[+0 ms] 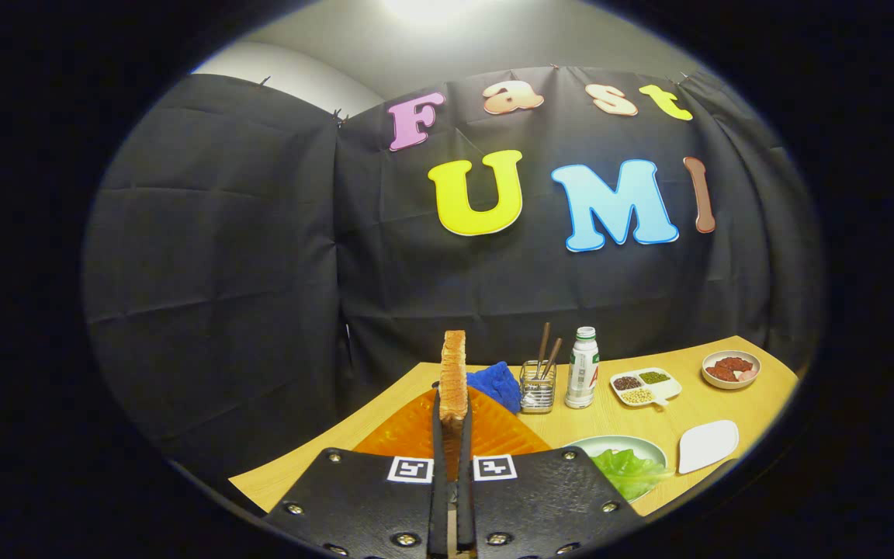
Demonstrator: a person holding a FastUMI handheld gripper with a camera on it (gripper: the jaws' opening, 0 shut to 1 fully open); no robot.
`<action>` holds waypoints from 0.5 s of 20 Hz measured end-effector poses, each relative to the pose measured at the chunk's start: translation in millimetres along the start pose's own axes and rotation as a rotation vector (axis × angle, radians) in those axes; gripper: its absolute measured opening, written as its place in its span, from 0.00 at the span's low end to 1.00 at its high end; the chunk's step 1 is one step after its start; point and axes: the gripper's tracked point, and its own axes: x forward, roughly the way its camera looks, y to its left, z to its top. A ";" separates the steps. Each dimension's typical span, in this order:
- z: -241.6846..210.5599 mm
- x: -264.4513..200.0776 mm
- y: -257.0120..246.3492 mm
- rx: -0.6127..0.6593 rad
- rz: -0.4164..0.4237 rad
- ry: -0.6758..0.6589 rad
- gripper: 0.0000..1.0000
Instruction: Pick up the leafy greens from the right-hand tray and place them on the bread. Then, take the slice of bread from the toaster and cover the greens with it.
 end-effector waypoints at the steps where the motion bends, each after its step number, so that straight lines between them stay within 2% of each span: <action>1: 3.0 -2.5 -6.7 0.002 -0.009 -0.003 0.05; 10: -7.1 -13.4 -74.2 -0.011 -0.085 0.009 0.05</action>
